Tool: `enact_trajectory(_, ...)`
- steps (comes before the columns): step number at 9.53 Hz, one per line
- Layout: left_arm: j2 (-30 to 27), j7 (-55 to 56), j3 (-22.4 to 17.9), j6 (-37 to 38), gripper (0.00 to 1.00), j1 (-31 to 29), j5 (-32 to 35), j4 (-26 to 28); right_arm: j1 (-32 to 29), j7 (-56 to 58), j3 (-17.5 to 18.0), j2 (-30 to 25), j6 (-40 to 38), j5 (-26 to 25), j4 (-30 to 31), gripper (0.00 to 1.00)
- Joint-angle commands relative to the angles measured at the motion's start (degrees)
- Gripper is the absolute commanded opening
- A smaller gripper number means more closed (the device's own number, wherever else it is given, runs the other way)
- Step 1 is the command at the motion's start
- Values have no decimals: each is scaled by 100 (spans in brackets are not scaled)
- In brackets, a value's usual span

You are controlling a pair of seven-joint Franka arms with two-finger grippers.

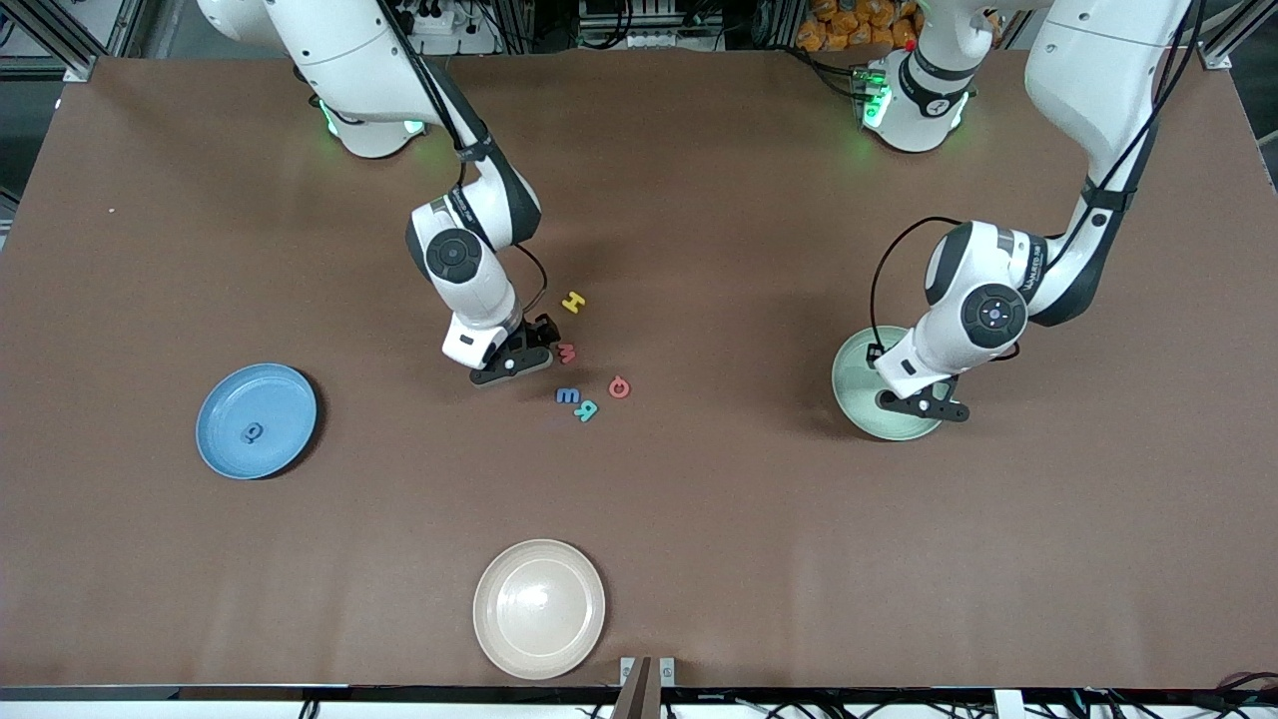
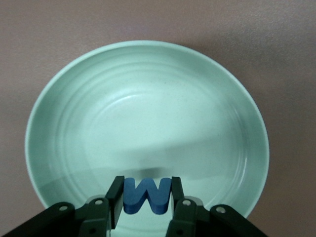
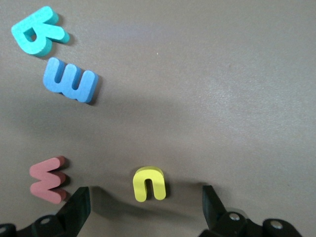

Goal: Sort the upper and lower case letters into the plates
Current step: 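Lower the W into the green plate while the right gripper grasps the u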

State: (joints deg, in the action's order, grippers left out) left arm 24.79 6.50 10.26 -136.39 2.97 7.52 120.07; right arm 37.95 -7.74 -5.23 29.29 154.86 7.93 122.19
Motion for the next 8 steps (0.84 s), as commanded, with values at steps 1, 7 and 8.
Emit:
enact_trajectory(1,52,10,55,-90,33,-69,-5,-28,-42,36,-4,86,-8,-46,-116,91)
enact_trajectory(7,35,71,55,-81,68,-69,-31,-54,-68,18,4,77,-17,-46,-116,0)
enact_trajectory(8,0,245,55,-46,68,-25,-84,-72,-77,18,4,51,-26,-46,-116,0)
